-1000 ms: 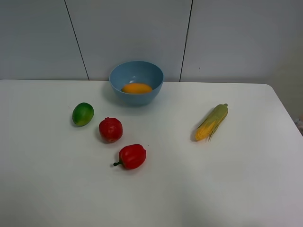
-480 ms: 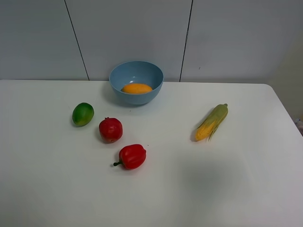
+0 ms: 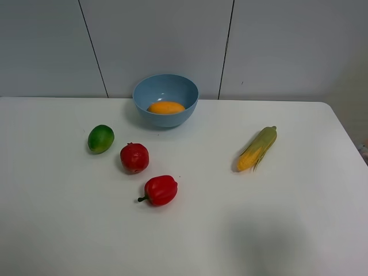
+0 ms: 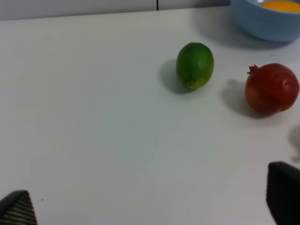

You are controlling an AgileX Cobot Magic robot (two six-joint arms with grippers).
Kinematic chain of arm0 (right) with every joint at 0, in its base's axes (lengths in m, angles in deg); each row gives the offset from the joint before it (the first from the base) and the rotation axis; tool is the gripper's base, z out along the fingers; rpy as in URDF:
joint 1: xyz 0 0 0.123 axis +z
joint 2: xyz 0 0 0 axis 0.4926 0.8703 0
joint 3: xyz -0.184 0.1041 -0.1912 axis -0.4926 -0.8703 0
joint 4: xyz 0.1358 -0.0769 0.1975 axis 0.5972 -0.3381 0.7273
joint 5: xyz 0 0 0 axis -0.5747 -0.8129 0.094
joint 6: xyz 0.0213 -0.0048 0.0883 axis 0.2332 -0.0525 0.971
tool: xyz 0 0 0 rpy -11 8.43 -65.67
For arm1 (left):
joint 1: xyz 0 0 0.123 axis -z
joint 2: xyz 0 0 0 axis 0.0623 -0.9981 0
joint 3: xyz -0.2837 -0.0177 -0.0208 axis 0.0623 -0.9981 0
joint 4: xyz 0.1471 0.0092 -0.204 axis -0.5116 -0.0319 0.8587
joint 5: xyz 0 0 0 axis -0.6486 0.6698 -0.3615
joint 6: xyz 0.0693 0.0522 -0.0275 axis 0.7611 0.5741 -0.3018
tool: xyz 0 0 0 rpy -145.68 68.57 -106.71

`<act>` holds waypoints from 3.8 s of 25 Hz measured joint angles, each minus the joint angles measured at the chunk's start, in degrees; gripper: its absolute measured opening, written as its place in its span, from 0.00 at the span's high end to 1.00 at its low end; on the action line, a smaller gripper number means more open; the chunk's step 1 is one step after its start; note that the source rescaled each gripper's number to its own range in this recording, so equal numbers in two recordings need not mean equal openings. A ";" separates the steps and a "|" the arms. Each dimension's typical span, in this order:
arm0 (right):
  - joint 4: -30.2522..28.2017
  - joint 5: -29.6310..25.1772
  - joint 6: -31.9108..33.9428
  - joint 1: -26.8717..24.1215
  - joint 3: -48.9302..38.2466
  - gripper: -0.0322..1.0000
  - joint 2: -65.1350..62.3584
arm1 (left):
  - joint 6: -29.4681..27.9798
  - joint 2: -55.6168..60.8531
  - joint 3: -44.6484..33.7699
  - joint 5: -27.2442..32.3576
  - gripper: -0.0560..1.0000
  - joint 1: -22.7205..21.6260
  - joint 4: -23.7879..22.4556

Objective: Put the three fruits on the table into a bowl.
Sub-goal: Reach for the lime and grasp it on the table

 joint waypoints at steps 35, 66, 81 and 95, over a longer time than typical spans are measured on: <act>-1.47 -5.21 1.51 5.79 -1.57 0.56 -0.66 | 0.00 0.00 0.00 0.00 0.00 0.20 0.00; -1.47 -5.21 1.51 5.79 -1.57 0.56 -0.66 | 0.17 -34.01 10.37 -27.44 0.00 3.34 -0.57; -1.47 -5.21 1.51 5.79 -1.57 0.56 -0.66 | 0.17 -71.02 10.41 -49.24 0.00 3.34 4.56; -1.47 -5.21 1.51 5.79 -1.57 0.56 -0.66 | 3.20 -91.29 16.64 -54.15 0.00 6.48 4.79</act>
